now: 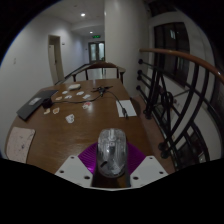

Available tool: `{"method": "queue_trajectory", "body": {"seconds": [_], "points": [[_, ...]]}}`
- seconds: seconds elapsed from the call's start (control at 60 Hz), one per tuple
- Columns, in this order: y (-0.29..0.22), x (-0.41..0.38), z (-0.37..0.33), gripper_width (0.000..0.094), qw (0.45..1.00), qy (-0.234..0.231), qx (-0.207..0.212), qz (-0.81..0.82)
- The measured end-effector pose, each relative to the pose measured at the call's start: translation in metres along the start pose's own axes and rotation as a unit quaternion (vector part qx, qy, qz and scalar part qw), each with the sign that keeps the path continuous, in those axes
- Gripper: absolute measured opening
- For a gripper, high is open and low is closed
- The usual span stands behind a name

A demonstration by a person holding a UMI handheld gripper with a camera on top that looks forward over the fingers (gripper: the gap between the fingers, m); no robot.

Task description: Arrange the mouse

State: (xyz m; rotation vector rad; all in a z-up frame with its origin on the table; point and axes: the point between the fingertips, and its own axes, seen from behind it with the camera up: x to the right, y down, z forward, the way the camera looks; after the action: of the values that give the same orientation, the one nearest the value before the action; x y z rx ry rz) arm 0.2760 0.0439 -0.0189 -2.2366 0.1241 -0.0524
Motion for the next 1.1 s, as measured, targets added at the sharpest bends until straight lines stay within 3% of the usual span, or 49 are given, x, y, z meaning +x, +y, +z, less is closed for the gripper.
{"method": "queue_trajectory", "body": {"seconds": [0.05,0.2,0.333,0.4,0.517,0.767,0.917,1.033,1.1], "points": [[-0.003,0.001,-0.014,0.0342,1.0,0.003,0.002,0.019],[-0.07,-0.032,-0.098,0.0341,0.994,0.043,0.096,0.02],[-0.12,-0.166,-0.168,0.0338,0.988,-0.036,0.15,0.024],[-0.113,-0.237,-0.179,0.034,0.984,-0.069,0.163,0.012],[-0.067,-0.33,-0.157,0.0339,0.988,-0.103,0.116,-0.009],[0.054,-0.4,-0.078,0.0338,0.995,-0.078,0.001,-0.06],[0.062,-0.398,-0.081,0.0519,0.992,-0.083,-0.008,-0.1],[0.064,-0.4,-0.106,0.0875,0.984,-0.144,-0.026,-0.098],[0.065,-0.39,-0.126,0.0849,0.981,-0.165,-0.022,-0.101]]}}
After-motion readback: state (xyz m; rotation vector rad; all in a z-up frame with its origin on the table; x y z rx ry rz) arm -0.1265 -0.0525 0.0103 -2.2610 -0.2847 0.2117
